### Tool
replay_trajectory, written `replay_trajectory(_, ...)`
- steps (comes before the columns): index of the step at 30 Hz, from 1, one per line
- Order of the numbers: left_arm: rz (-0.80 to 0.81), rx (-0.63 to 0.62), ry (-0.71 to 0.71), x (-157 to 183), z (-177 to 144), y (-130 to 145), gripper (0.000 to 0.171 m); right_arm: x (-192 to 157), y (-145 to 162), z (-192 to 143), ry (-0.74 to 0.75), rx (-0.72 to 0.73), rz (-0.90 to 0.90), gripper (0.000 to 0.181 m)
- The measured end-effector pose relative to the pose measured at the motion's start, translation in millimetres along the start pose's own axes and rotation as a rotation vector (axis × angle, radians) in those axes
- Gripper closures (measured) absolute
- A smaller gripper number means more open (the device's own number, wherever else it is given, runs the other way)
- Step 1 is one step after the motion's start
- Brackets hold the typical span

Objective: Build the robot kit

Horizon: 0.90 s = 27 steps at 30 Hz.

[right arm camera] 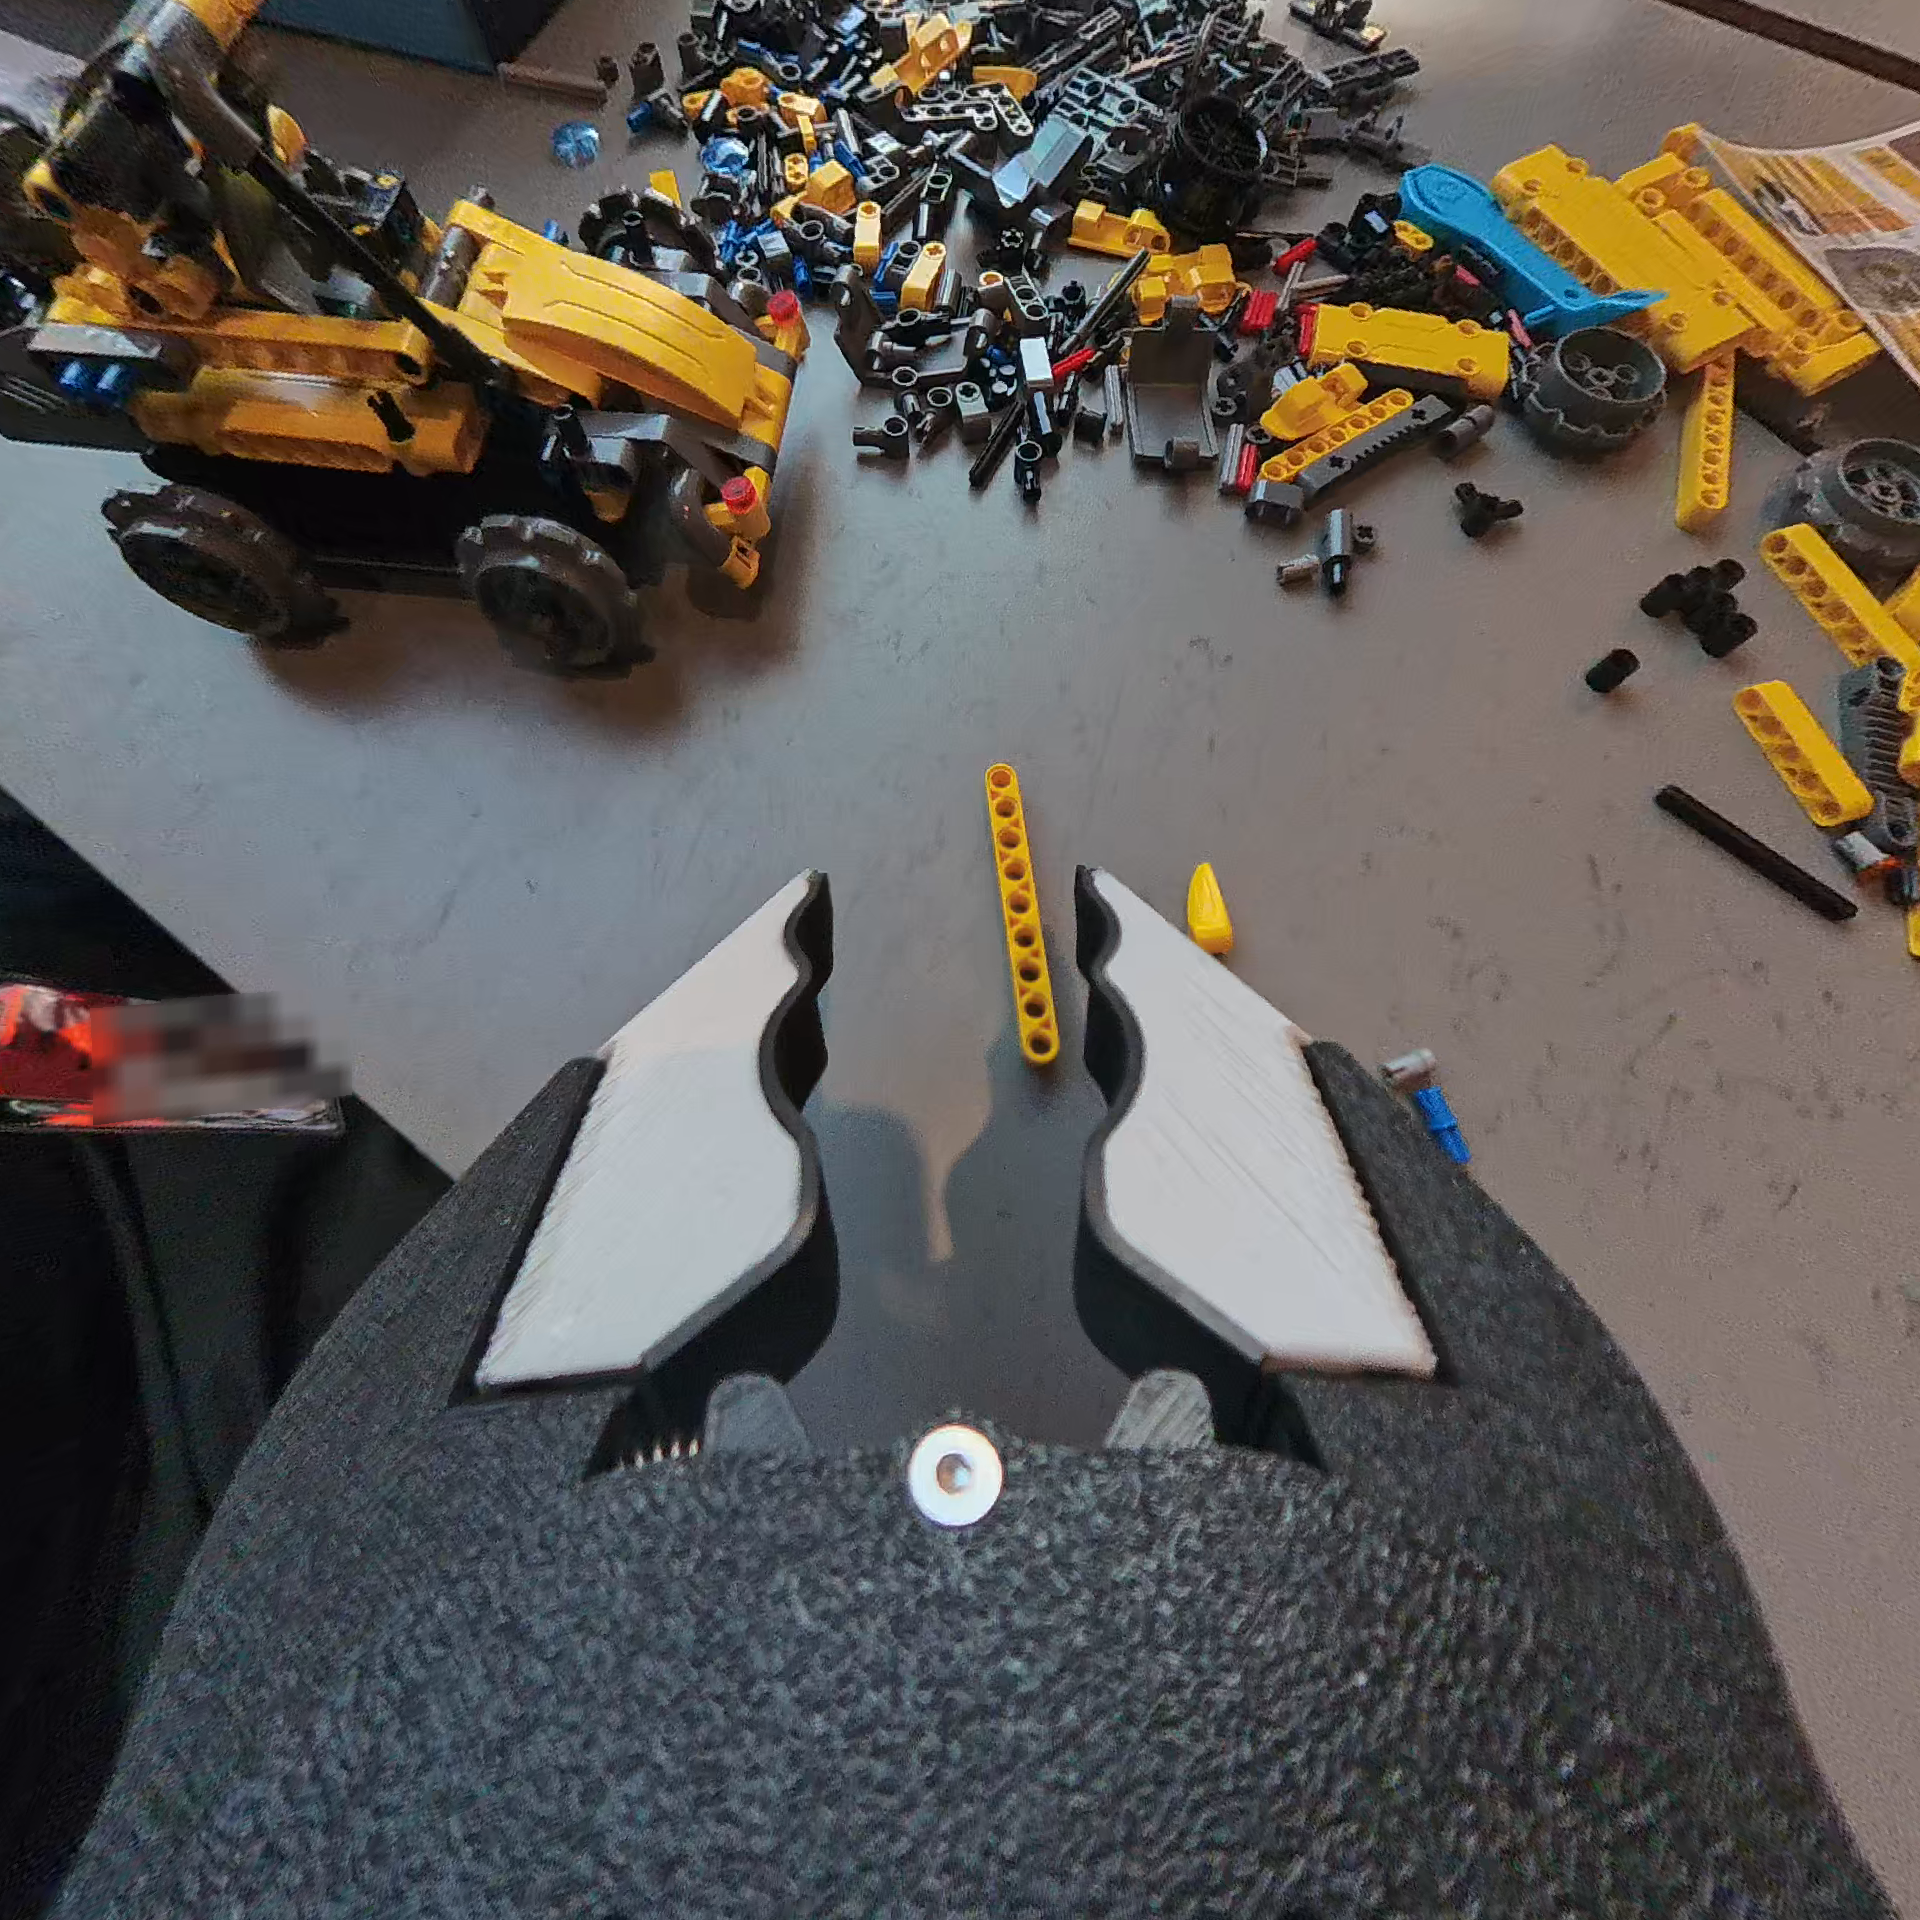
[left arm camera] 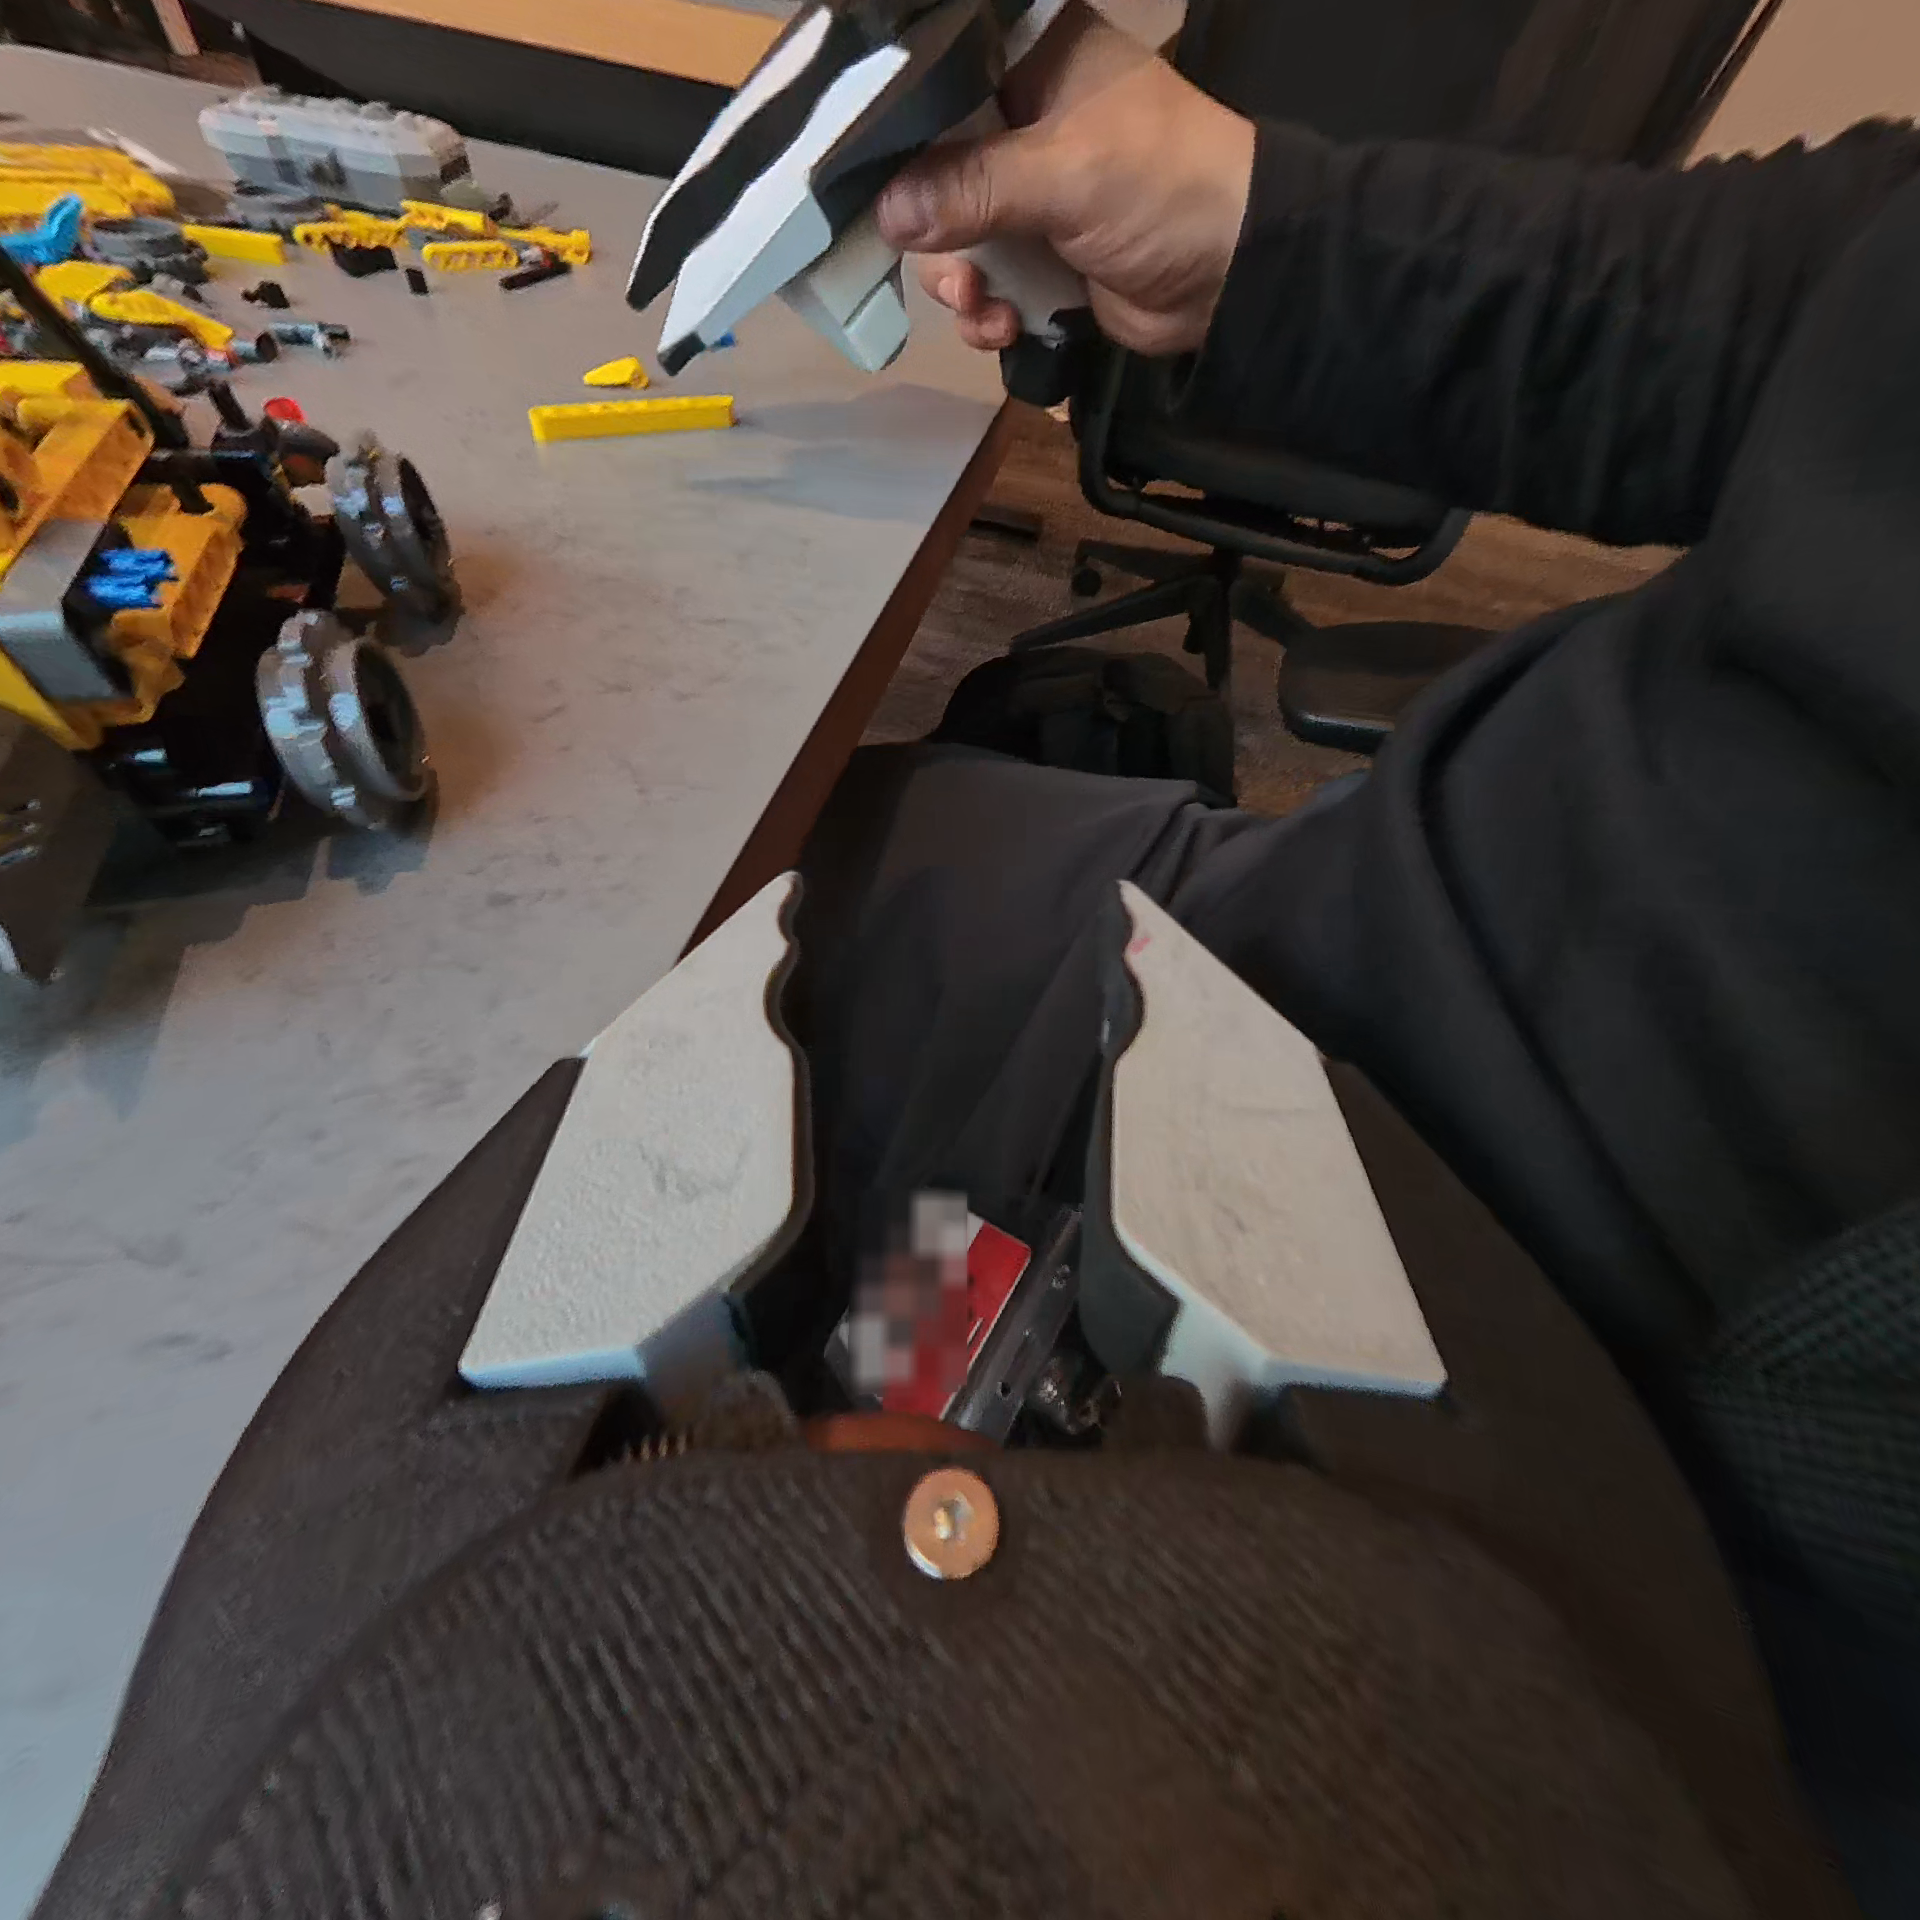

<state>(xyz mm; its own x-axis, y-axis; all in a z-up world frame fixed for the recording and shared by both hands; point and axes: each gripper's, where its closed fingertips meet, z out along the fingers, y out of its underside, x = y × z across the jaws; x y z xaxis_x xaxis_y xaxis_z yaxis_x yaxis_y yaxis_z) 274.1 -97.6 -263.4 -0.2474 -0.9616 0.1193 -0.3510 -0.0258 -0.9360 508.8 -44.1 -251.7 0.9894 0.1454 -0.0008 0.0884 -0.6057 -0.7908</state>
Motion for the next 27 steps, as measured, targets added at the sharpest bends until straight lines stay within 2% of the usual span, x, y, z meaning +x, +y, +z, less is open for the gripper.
replay_trajectory(7, -0.062, -0.008, -0.023, -14.7, -7.4, 2.9, 0.120, 5.8, -12.5, 26.1, 0.048, -0.038, -0.028, 0.134)
replay_trajectory(11, -0.075, -0.008, -0.024, -16.1, -8.8, 3.4, 0.120, 8.0, -7.5, 31.9, 0.033, -0.087, -0.030, 0.136)
replay_trajectory(15, -0.073, -0.013, -0.024, -14.8, -6.5, 4.2, 0.120, 3.8, 3.5, 38.8, -0.023, -0.160, -0.051, 0.142)
replay_trajectory(19, -0.043, -0.033, -0.037, -14.5, -3.0, 7.2, 0.120, -14.1, 9.1, 41.5, -0.166, -0.205, -0.072, 0.173)
replay_trajectory(27, 0.022, -0.066, -0.064, -14.8, 1.6, 13.1, 0.120, -59.8, 16.9, 30.2, -0.336, -0.234, -0.259, 0.173)
